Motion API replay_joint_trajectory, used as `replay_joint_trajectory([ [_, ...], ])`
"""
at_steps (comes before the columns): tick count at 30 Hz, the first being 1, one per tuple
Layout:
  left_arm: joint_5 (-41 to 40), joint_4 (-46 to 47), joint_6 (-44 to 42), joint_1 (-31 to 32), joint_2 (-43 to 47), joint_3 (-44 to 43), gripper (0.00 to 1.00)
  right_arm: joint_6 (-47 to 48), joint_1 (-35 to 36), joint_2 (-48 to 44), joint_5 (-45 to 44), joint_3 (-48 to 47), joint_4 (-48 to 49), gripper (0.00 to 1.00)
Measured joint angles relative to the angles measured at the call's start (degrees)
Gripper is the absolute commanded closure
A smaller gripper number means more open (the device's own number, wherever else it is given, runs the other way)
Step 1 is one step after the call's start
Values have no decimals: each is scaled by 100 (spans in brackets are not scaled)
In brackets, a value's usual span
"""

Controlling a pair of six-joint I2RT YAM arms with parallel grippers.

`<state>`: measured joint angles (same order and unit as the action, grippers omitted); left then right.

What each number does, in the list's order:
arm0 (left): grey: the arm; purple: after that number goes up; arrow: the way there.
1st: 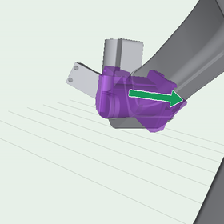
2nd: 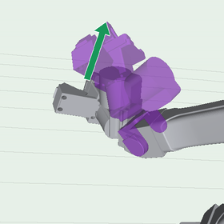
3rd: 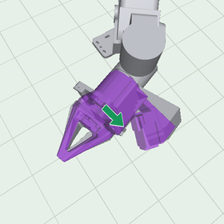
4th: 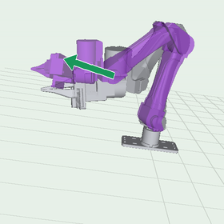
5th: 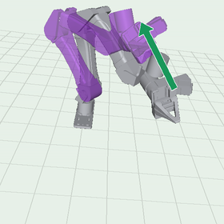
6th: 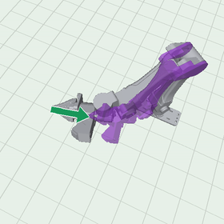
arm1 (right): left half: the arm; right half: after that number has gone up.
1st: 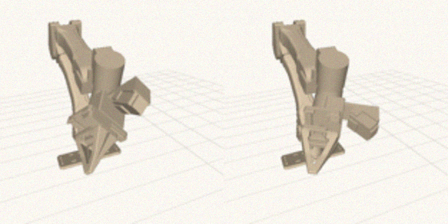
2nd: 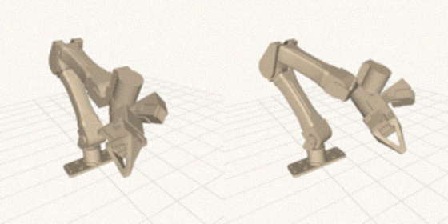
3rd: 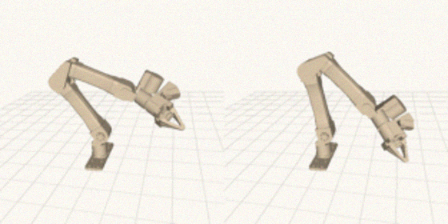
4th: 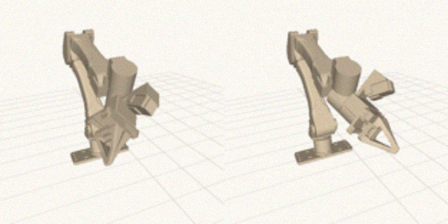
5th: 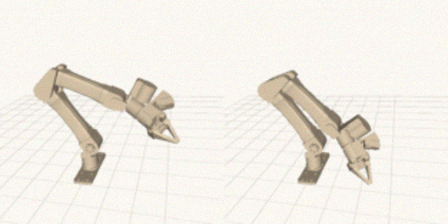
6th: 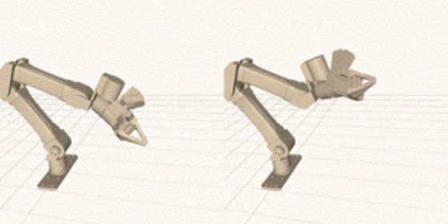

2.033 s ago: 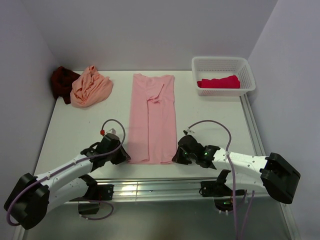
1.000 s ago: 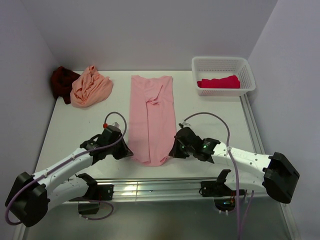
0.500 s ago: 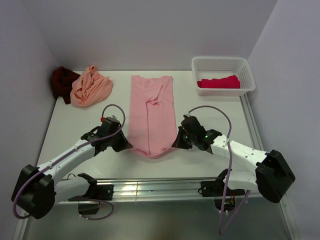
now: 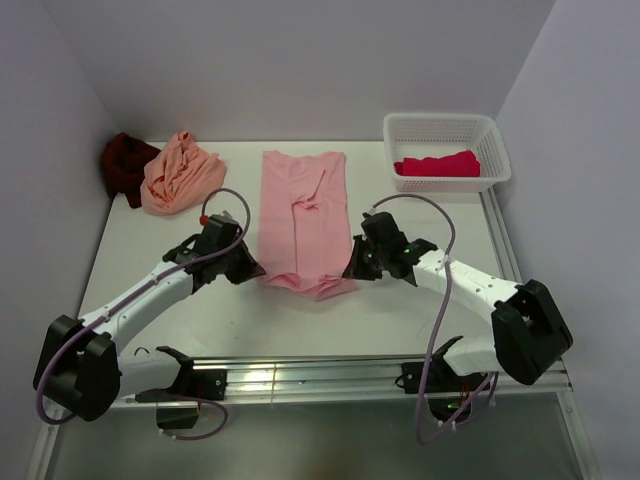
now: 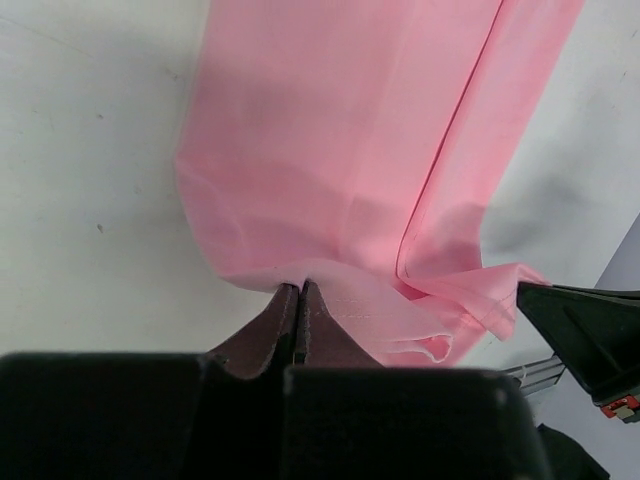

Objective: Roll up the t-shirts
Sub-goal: Fold the tshirt

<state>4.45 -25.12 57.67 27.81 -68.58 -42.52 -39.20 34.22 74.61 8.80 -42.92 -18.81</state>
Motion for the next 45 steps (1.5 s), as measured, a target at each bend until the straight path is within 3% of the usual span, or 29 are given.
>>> replay_joint_trajectory([
  [8,-87,42,-153,-229,-140,-125,100,282,-267,557,101,-695,-157,99],
  [16,-85,223,-553,-363,-850,-586,100,540,-466,1191,116,-1423,-350,98],
  [28,-157,387,-892,-446,-1665,-1010,100,691,-651,1875,-15,-1825,-498,97],
  [45,4,761,-892,-715,-2105,-1244,100,780,-841,2286,-35,-2389,-625,96],
])
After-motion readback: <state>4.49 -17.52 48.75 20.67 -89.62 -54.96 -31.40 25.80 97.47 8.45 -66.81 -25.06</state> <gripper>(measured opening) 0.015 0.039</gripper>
